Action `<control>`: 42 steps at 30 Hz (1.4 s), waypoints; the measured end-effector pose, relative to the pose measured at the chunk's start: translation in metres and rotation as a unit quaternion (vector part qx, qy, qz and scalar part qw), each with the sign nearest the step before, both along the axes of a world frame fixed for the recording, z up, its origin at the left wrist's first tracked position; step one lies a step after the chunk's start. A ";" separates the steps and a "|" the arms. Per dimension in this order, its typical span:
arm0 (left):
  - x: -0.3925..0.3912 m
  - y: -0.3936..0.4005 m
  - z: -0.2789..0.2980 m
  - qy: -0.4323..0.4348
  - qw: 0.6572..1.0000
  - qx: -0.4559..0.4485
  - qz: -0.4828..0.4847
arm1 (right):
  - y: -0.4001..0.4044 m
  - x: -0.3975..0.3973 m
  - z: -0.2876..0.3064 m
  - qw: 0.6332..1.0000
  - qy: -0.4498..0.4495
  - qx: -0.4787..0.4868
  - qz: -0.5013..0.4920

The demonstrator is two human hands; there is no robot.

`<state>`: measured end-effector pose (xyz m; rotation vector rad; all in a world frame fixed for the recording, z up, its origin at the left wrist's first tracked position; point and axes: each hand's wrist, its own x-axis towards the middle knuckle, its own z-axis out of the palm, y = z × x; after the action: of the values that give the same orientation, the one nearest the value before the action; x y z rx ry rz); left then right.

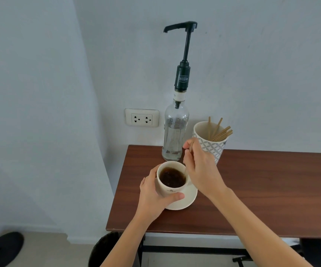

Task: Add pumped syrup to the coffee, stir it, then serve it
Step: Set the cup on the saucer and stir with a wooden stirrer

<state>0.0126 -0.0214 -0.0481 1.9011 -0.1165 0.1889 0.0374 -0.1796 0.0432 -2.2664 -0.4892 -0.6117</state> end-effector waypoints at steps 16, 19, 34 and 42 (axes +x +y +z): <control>0.001 0.000 -0.002 0.000 1.000 0.000 -0.006 | 0.014 0.000 -0.006 0.994 0.066 0.084 0.025; 0.001 0.000 -0.002 0.002 1.000 0.000 -0.002 | 0.004 0.004 -0.007 0.999 0.040 0.035 -0.011; 0.002 0.000 -0.003 0.003 1.000 0.001 -0.007 | 0.013 0.004 -0.009 0.997 0.050 0.050 0.021; 0.002 0.000 -0.003 0.006 1.000 0.002 -0.006 | 0.012 0.001 -0.007 0.994 0.076 0.078 0.029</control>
<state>0.0147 -0.0212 -0.0513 1.9042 -0.1204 0.1689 0.0385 -0.1674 0.0357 -2.1236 -0.4161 -0.4295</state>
